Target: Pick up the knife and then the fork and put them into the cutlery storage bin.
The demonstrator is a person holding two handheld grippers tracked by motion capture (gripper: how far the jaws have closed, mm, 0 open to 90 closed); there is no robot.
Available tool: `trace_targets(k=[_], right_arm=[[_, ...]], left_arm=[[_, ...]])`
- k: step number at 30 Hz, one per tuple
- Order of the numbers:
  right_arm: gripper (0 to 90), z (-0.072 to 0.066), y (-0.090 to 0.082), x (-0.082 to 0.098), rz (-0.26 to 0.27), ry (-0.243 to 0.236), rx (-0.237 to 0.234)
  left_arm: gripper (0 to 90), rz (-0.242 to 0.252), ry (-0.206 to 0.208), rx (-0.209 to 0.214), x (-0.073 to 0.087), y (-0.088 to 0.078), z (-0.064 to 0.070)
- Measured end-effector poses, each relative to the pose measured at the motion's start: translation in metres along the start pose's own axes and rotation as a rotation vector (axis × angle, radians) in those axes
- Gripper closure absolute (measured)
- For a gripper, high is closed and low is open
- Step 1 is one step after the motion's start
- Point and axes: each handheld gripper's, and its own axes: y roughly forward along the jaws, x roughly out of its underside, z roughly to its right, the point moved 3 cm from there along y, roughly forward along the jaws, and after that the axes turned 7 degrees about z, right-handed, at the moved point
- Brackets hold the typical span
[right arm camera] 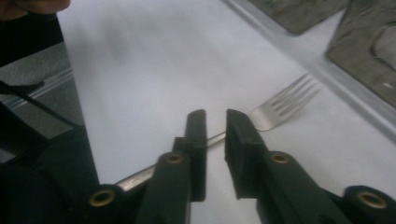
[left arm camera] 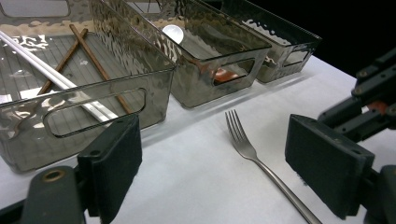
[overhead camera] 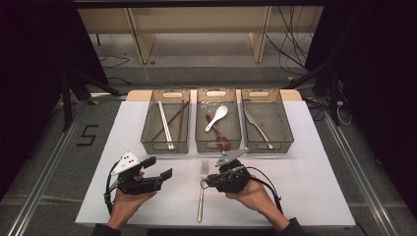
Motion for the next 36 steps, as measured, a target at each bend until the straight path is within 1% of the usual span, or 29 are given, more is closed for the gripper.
trace_targets(k=[3, 5, 11, 17, 19, 23, 27, 31, 33, 36], right_arm=[[89.8, -0.007, 0.007, 0.002, -0.019, -0.022, -0.01], [90.0, -0.012, 0.015, 0.006, -0.049, -0.043, -0.028], [90.0, -0.027, 0.035, 0.014, -0.102, -0.068, -0.063], [90.0, -0.036, 0.049, 0.02, -0.139, -0.086, -0.072], [90.0, -0.038, 0.052, 0.021, -0.144, -0.086, -0.077], [90.0, -0.041, 0.057, 0.024, -0.158, -0.099, -0.081], [90.0, -0.042, 0.06, 0.028, -0.187, -0.108, -0.08], [90.0, -0.042, 0.059, 0.029, -0.191, -0.121, -0.08], [90.0, -0.042, 0.059, 0.029, -0.194, -0.119, -0.08], [90.0, -0.043, 0.059, 0.028, -0.205, -0.138, -0.073]], left_arm=[[18.5, -0.003, 0.002, 0.0, 0.0, 0.0, 0.0], [18.5, -0.006, 0.006, 0.001, 0.0, 0.0, 0.0], [18.5, -0.006, 0.006, 0.001, 0.0, 0.0, 0.0], [18.5, -0.004, 0.006, 0.001, 0.0, 0.0, 0.0], [18.5, -0.007, 0.006, 0.0, 0.0, 0.0, 0.0], [18.5, -0.007, 0.008, 0.001, 0.0, 0.0, 0.0], [18.5, -0.002, 0.004, 0.0, 0.0, 0.0, 0.0], [18.5, -0.006, 0.007, 0.0, 0.0, 0.0, 0.0], [18.5, -0.005, 0.007, 0.001, 0.0, 0.0, 0.0], [18.5, -0.006, 0.007, 0.001, 0.0, 0.0, 0.0]])
